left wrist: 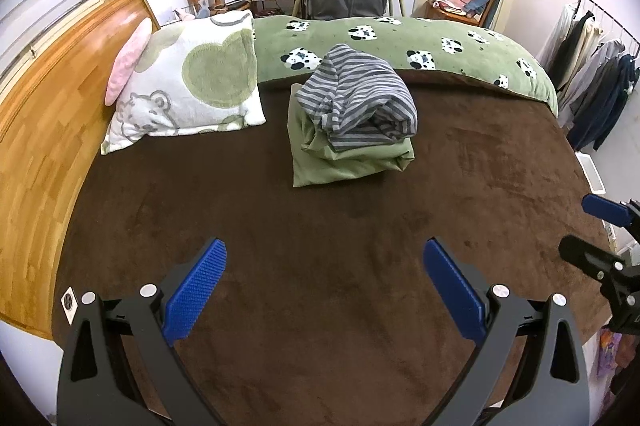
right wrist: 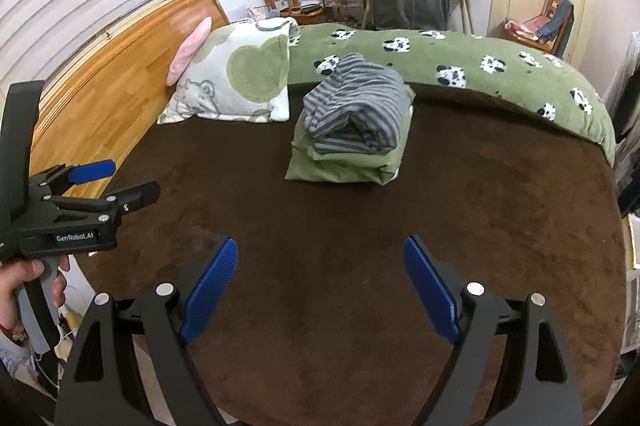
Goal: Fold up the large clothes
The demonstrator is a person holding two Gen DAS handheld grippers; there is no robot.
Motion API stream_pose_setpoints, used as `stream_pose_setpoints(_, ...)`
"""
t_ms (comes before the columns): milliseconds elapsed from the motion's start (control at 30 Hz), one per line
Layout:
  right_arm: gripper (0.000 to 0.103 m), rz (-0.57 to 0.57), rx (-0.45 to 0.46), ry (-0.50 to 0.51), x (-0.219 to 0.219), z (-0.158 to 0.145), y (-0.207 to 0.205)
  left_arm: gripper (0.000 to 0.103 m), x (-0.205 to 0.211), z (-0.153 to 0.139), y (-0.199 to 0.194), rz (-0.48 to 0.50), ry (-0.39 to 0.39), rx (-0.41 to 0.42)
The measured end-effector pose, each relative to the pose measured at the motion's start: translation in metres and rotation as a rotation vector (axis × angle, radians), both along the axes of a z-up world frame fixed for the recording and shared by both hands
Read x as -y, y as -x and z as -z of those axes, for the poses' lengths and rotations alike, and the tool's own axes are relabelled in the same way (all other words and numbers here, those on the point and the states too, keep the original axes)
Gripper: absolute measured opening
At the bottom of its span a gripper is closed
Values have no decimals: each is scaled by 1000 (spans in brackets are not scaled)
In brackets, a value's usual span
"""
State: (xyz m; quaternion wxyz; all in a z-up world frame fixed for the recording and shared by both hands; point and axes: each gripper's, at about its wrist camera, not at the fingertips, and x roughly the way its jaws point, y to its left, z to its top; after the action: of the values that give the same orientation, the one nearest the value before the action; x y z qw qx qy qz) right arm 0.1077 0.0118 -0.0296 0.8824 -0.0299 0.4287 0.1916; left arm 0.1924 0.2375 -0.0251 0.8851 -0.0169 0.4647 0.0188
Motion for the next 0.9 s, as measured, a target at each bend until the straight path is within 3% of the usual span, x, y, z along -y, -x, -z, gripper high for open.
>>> stream_pose_setpoints(400,84,66,77,-1,10,-2,-13,96,12,1,-9,-28,26,77)
stream_pose_setpoints(667,84,82,76,-41,13,41,-59,96,22,53,-47,-3,8,72)
stream_pose_setpoints(900,82,105,74,-4,20,71,-84,96,21,96,-73,-22,28,42)
